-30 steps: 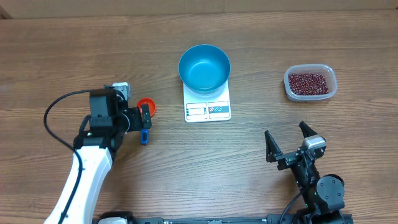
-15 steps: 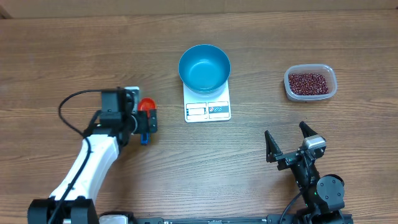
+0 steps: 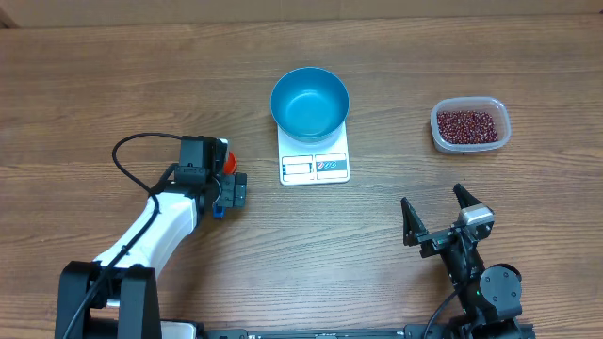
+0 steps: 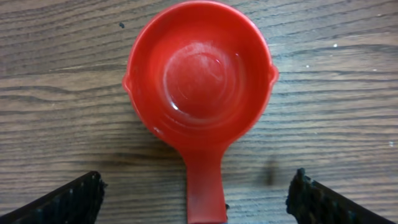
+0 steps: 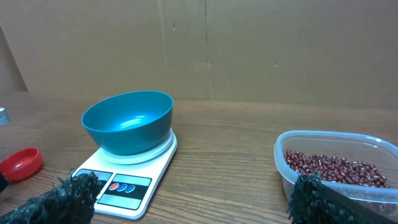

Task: Scoop item into bowl and weigh 150g on scale
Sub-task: 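Move the left gripper down onto the red scoop's blue handle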

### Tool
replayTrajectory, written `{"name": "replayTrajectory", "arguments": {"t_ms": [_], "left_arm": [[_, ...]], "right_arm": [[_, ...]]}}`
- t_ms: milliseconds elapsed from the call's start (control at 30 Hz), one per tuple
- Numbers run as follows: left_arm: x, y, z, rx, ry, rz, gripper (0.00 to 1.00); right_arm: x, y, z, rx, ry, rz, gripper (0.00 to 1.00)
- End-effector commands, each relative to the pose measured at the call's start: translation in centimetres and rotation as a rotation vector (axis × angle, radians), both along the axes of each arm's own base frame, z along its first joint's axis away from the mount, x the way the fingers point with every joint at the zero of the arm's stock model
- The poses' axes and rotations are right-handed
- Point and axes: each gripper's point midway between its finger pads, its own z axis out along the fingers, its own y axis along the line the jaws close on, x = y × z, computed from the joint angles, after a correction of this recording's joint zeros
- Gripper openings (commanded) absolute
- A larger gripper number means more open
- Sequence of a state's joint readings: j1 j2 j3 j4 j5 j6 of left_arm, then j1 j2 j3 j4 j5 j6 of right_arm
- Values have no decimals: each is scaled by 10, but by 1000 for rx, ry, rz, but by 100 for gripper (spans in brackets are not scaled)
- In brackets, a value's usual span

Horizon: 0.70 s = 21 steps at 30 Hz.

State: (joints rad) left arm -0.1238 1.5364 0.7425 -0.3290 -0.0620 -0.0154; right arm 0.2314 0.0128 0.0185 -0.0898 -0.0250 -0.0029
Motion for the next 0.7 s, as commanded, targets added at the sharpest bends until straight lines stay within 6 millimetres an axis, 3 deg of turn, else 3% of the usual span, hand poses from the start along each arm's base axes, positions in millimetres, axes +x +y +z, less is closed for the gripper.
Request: {"name": "replayTrajectory", "arguments": {"t_ms": [0,667], "left_arm": [[11,5,3,18,-22,16,94],[14,5,-26,8,25,38,67]], "right_arm": [[0,-1,-1,4,-5,-6,100],[0,-1,-1,4,-5,-6,100]]}}
